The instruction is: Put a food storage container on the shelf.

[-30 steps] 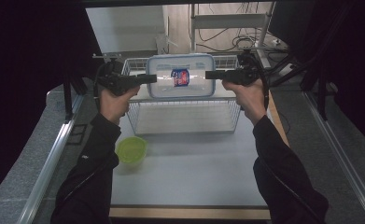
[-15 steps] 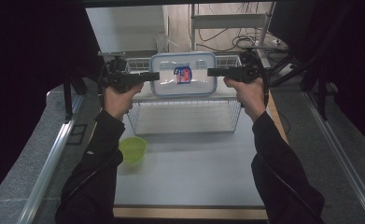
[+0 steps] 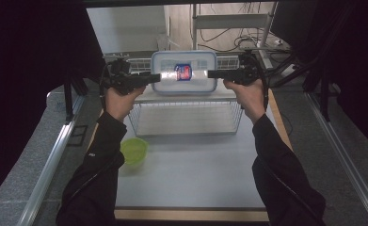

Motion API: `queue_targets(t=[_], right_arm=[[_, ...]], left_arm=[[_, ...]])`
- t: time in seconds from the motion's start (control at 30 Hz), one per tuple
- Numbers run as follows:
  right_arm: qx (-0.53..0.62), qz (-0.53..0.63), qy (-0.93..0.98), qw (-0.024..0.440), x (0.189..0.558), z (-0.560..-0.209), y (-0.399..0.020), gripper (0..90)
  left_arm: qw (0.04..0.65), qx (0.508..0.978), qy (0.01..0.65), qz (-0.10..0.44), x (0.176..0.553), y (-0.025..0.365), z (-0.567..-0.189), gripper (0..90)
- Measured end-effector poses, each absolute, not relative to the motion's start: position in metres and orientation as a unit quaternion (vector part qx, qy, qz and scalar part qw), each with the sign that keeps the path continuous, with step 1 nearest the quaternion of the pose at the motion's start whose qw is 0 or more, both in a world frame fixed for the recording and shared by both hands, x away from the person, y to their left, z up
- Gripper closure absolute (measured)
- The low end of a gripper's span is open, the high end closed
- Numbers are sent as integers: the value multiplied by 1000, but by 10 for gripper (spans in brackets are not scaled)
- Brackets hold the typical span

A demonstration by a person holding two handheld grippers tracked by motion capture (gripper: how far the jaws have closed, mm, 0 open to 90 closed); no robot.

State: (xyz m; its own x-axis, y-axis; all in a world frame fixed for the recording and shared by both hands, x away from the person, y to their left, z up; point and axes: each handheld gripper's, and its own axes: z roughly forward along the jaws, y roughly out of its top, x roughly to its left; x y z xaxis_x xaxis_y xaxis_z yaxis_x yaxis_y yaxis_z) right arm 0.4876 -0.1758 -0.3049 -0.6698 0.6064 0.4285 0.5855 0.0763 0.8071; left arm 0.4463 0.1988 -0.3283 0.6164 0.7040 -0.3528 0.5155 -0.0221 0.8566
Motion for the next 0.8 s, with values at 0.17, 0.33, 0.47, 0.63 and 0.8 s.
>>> queue_targets(t=[0.17,0.33,0.47,0.63,0.8], right_arm=[[417,552,722,-8,492,-311,-175,426],[421,555,717,-10,495,-312,-174,418],[418,537,731,50,492,-308,-170,363],[405,528,739,106,484,-301,-173,389],[380,531,747,125,461,-300,-178,650]], left_arm=[[549,705,442,87,449,196,-333,413],[547,705,442,91,447,195,-332,397],[543,705,441,115,446,190,-333,278],[551,706,426,131,440,190,-332,233],[537,721,408,159,426,192,-330,394]])
